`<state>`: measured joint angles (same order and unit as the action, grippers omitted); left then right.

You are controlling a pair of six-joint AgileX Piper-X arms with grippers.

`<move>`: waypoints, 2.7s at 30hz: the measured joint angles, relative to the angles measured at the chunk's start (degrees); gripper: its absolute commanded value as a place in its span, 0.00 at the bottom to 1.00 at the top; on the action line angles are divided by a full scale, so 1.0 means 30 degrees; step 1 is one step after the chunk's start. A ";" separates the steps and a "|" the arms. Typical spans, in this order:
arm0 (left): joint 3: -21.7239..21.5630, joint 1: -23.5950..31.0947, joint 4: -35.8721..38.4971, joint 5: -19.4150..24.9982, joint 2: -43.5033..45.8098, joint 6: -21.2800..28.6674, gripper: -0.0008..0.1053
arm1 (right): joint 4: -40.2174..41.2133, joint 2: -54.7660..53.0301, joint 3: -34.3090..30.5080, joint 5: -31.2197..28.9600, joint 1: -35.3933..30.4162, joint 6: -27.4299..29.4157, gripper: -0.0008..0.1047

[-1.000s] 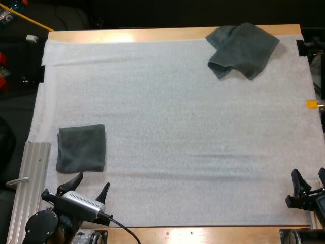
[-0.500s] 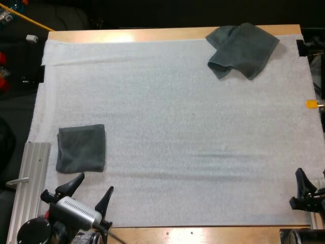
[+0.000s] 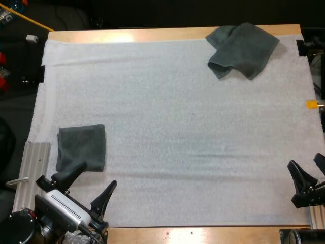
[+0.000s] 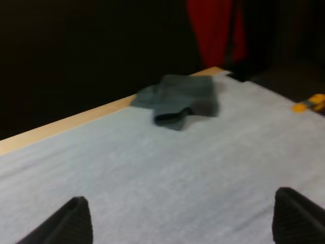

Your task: Pick towel from pile, fold and stack

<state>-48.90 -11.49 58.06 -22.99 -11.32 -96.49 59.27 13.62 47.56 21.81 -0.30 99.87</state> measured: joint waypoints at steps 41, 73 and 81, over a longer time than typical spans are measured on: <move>-0.0932 -0.0496 0.0112 -0.0029 -0.1745 -0.0280 0.66 | -0.8589 2.5417 1.1042 -0.9576 0.6402 -0.5028 0.68; -0.0932 -0.0496 0.0719 -0.0029 -0.1745 -0.0634 0.66 | -0.8873 3.8778 1.8158 -1.2327 0.4443 -0.5028 0.35; -0.0932 -0.0496 0.0719 -0.0029 -0.2229 -0.0634 0.66 | -0.8404 3.8715 1.8458 -1.1642 0.4490 -0.3972 0.01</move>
<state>-51.69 -12.97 60.22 -23.07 -18.01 -98.39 34.06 129.77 102.93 -13.11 13.17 87.95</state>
